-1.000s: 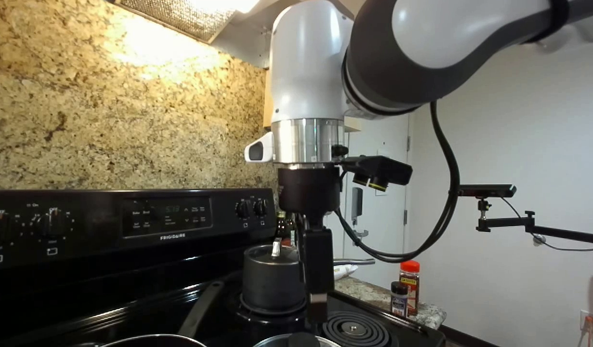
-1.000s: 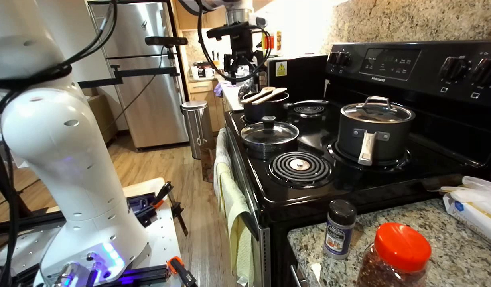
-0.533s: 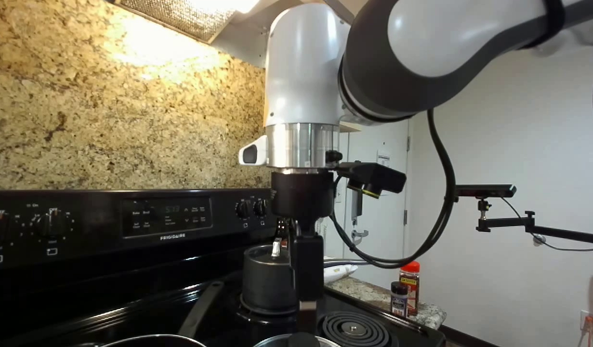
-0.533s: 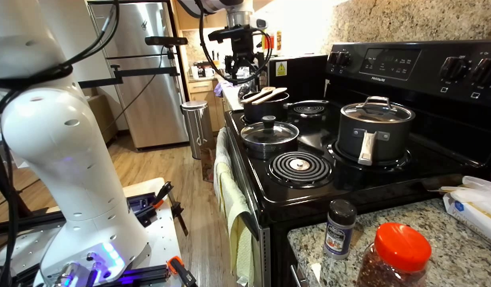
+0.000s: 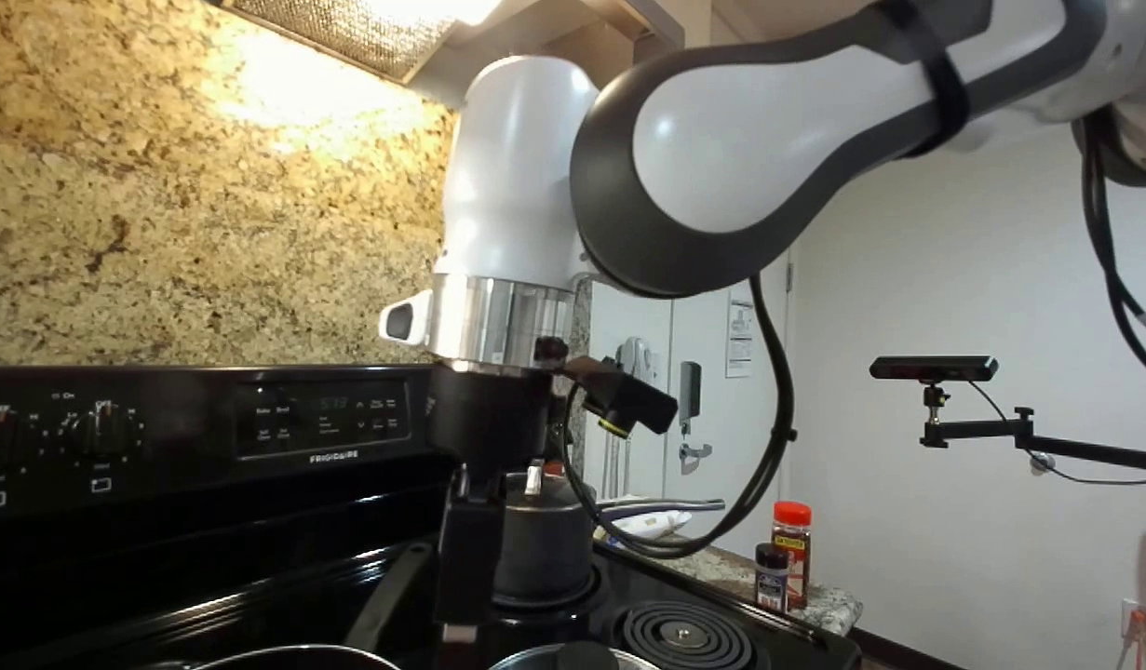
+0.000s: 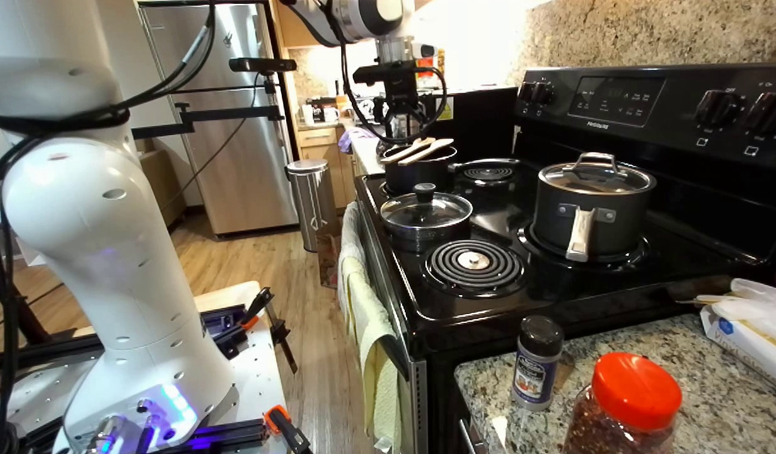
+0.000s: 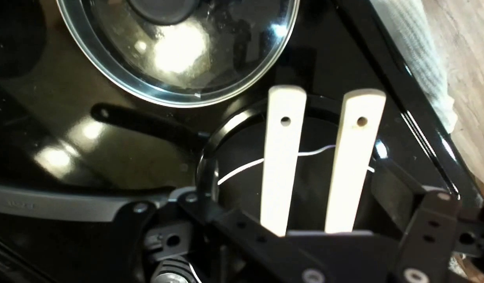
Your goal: Remove one wooden spoon from the top of the pot on the left and place it inside the pot
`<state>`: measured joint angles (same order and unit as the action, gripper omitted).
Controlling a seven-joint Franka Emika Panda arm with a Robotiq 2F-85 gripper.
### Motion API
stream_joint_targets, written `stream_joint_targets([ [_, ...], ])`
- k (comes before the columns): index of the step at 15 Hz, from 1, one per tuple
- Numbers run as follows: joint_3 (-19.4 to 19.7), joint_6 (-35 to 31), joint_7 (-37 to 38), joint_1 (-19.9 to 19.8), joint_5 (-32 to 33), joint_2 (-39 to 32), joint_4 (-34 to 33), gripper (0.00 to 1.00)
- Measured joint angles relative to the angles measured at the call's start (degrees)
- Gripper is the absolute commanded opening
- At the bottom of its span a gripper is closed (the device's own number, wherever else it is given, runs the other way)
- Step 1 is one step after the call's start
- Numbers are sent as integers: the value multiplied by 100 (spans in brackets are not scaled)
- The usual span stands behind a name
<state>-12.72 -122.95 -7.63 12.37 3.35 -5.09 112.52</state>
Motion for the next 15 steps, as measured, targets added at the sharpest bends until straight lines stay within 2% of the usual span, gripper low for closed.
stream_joint_targets([
  [13, -79, 58, -587, 89, -8, -1633, -1625, 100],
  [14, -83, 90, -596, 105, -8, -1714, -1724, 75],
  [15, -83, 127, -605, 122, -8, -1790, -1817, 73],
])
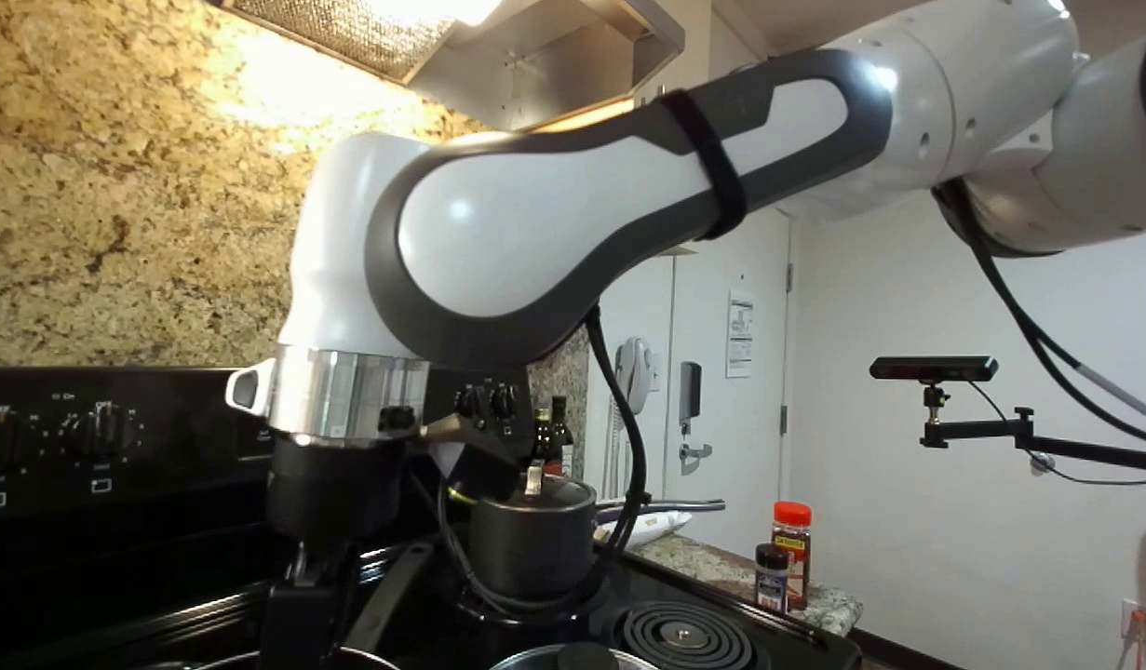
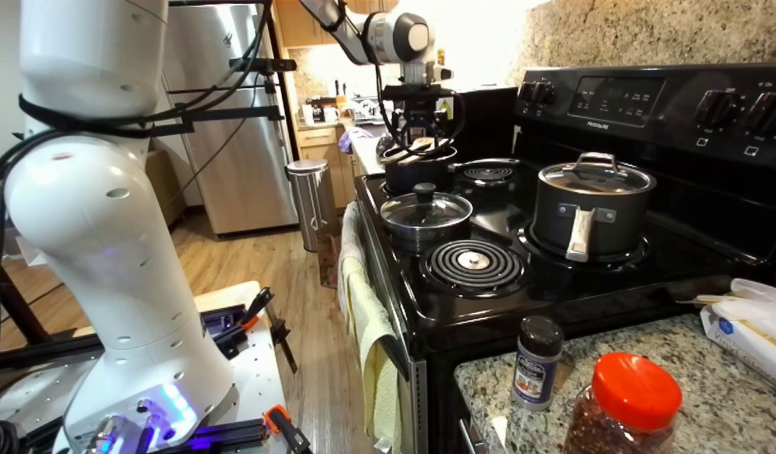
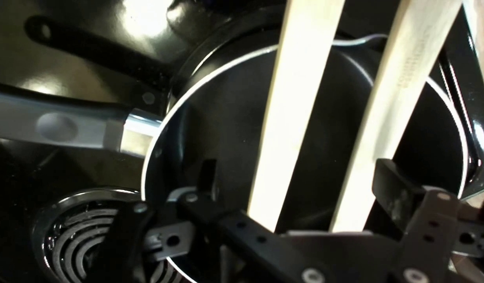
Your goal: Remove one wooden spoon from the top of the pot on the left and place it inside the pot
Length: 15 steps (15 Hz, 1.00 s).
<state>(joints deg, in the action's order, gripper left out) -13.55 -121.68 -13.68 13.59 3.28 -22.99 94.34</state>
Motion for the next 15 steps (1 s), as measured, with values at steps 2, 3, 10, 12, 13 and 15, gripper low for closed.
stream_joint_targets([
  [2, 0, 22, -8, 21, 0, -130, -169, 60],
  [3, 0, 24, -10, 24, 0, -185, -244, 53],
  [10, 0, 35, -44, 25, 0, -351, -552, 7],
  [12, 0, 38, -58, 24, 0, -377, -594, 4],
  [13, 0, 42, -60, 24, 0, -380, -619, 6],
  [15, 0, 46, -65, 23, 0, -388, -636, 6],
])
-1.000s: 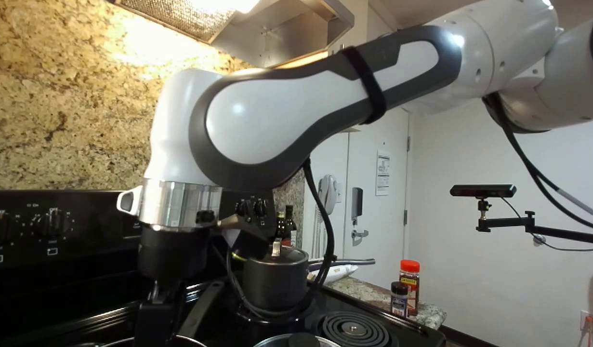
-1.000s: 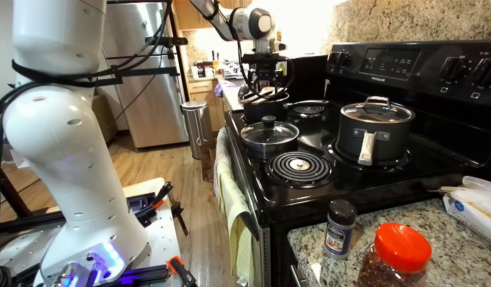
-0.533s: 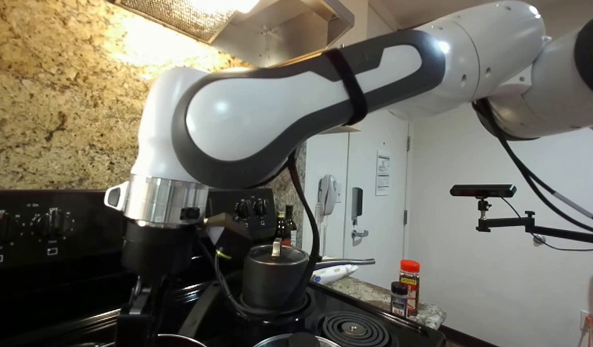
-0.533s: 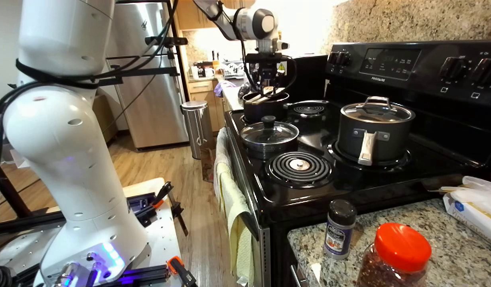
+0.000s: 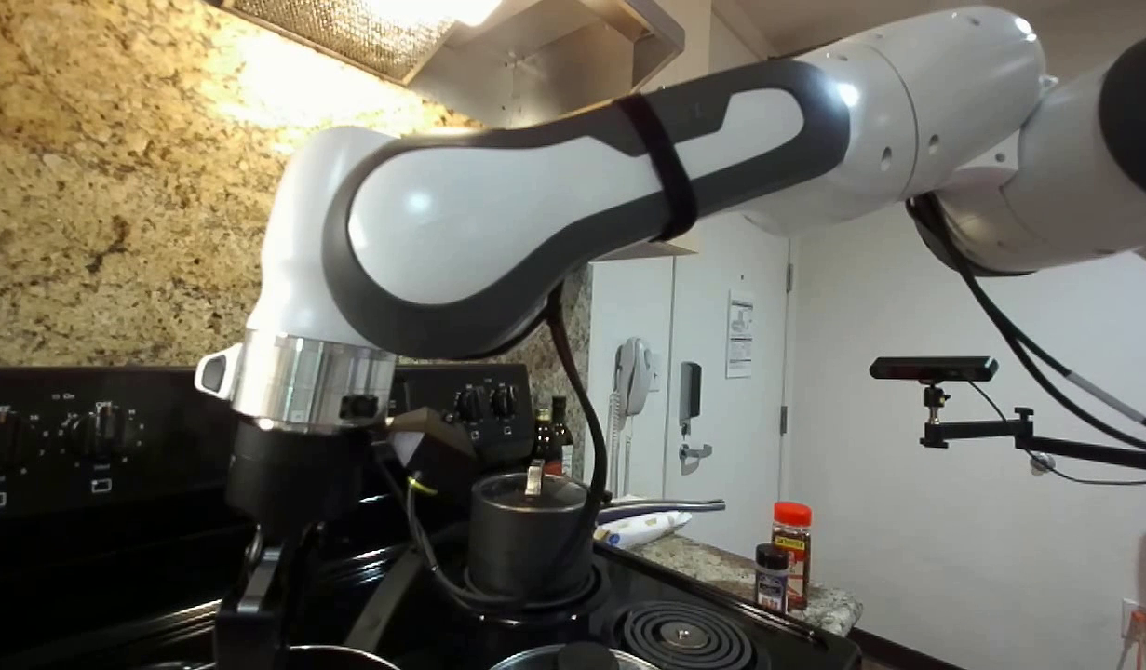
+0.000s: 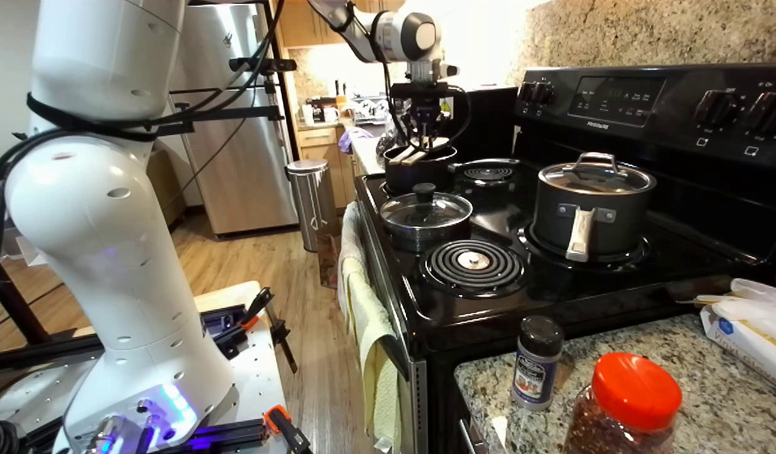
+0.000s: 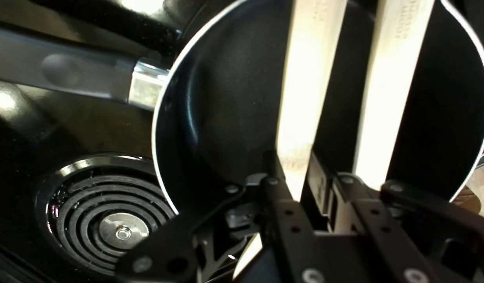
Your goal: Remove one wooden spoon from the top of the pot on the left and place it inside the pot
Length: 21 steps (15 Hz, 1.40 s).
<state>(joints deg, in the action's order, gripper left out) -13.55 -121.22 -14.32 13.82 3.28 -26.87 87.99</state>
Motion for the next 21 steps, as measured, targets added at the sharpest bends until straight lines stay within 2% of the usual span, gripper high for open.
stream_joint_targets([
  [8, 16, 0, -2, -8, 0, 40, -70, 6],
  [17, 117, 149, -80, -39, -13, 540, -25, 6],
  [18, 98, 150, -259, -68, -60, 597, -4, 23],
  [21, 100, 150, -286, -73, -63, 595, -11, 23],
])
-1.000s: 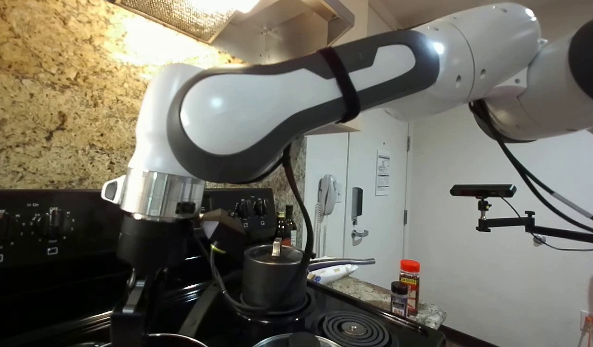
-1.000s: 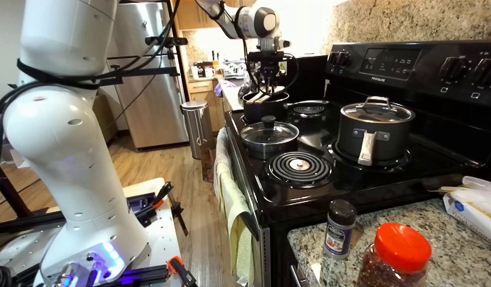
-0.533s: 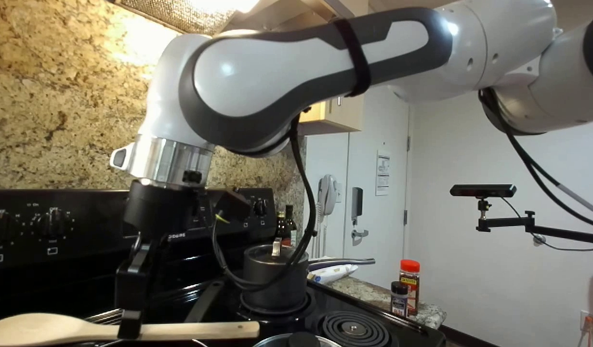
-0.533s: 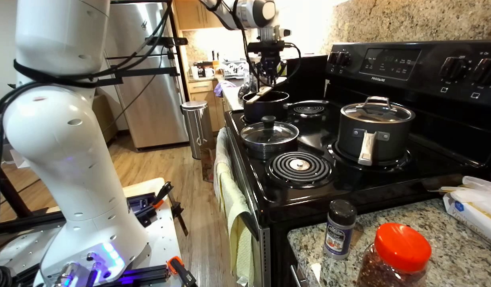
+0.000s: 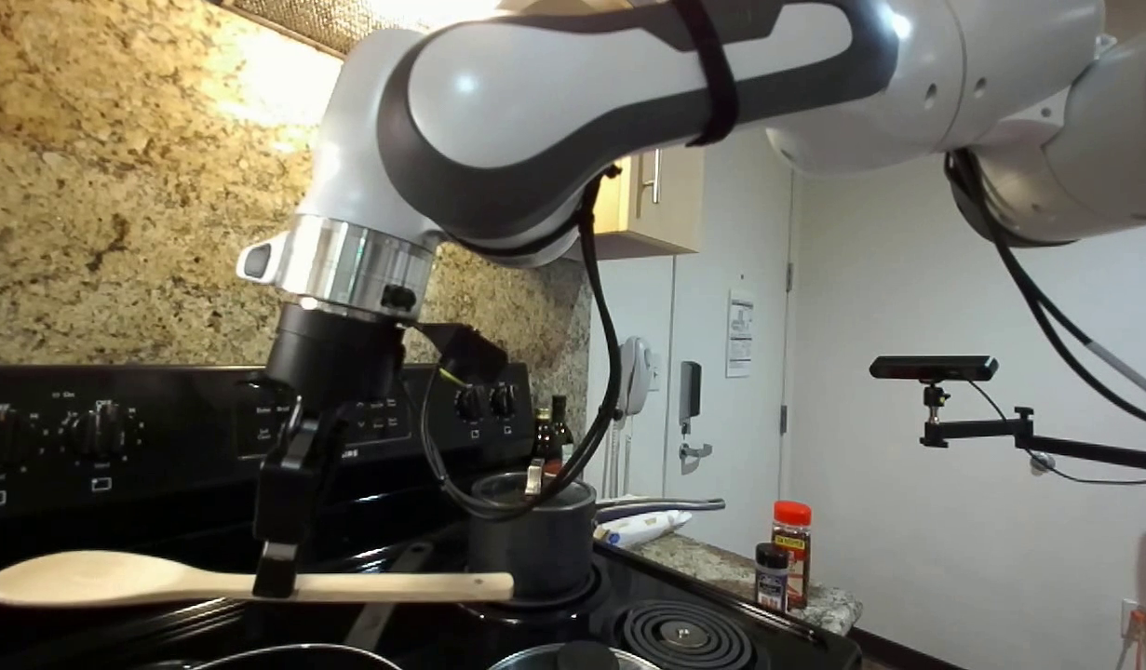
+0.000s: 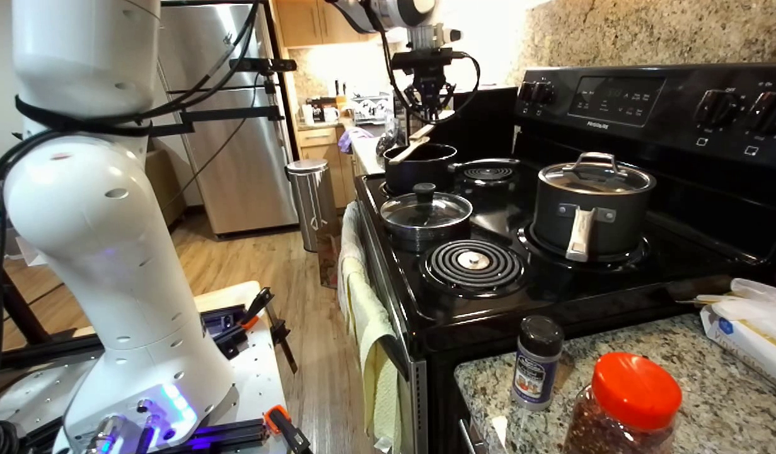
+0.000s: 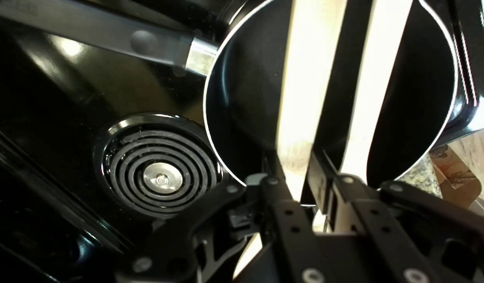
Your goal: Remove one wooden spoon from the top of the pot on the left and place it inside the pot
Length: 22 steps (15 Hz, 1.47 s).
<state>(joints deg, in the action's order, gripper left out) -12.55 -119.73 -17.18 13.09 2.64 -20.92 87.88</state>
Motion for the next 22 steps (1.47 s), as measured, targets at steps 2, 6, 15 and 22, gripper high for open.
stream_joint_targets([
  [2, 0, 0, 0, 3, 0, -21, 0, 6],
  [6, 168, 413, 380, 80, 405, -12, -109, 6],
  [15, 289, 2441, 752, 167, 844, 189, -407, 6],
  [22, 135, 3288, 734, 301, 831, -110, -426, 6],
])
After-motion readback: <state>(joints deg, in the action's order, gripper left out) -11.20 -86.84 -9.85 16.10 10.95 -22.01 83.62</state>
